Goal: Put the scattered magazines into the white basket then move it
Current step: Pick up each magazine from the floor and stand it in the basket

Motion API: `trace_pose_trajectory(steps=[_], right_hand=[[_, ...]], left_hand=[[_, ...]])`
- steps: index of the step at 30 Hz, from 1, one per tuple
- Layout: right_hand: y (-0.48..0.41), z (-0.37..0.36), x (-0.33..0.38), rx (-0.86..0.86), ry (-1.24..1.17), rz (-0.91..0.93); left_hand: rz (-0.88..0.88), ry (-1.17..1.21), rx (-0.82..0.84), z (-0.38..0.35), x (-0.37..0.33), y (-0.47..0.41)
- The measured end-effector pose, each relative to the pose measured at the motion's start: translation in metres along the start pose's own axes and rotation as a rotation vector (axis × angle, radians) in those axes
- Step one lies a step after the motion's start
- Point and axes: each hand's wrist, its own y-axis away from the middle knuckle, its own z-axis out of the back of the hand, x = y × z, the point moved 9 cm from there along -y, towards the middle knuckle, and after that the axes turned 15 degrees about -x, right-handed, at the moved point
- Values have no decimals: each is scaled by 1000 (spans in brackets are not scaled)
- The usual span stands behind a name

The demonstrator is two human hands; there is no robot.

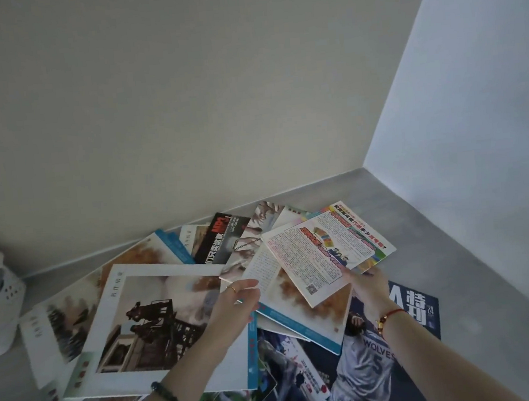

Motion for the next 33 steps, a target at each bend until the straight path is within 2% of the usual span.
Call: trace_pose_trajectory(steps=[2, 7, 10, 12, 15, 18, 21, 23, 25, 27, 30, 33], right_hand=[[-15, -1, -4, -45, -100, -106], [-28, -20, 2, 30, -193, -192], [-10, -9, 41, -144, -115, 157], [26, -3, 76, -191, -130, 424], [89, -12, 106, -69, -229, 675], [152, -33, 105, 137, -237, 772], [202, -60, 101, 359, -149, 878], [229, -76, 99, 531, -88, 951], [248, -87, 100, 633, -72, 967], [256, -95, 103, 603, -78, 920], [254, -117, 103, 537, 48, 719], [282, -158, 97, 771, 91, 532]], left_hand=[[14, 9, -10, -6, 2, -2], [17, 27, -16, -18, -2, -6], [-9, 14, 17, -26, -16, -5], [-14, 59, 66, -37, -32, -1], [-57, 156, 151, -52, -64, 11], [-136, 328, 208, -56, -94, 26], [-194, 361, 27, -16, -105, 25], [-109, 468, -57, 21, -97, 22], [-42, 547, -91, 62, -86, 22], [-81, 522, -128, 106, -84, 24], [-187, 484, -95, 165, -91, 34], [-253, 448, -13, 221, -95, 48]])
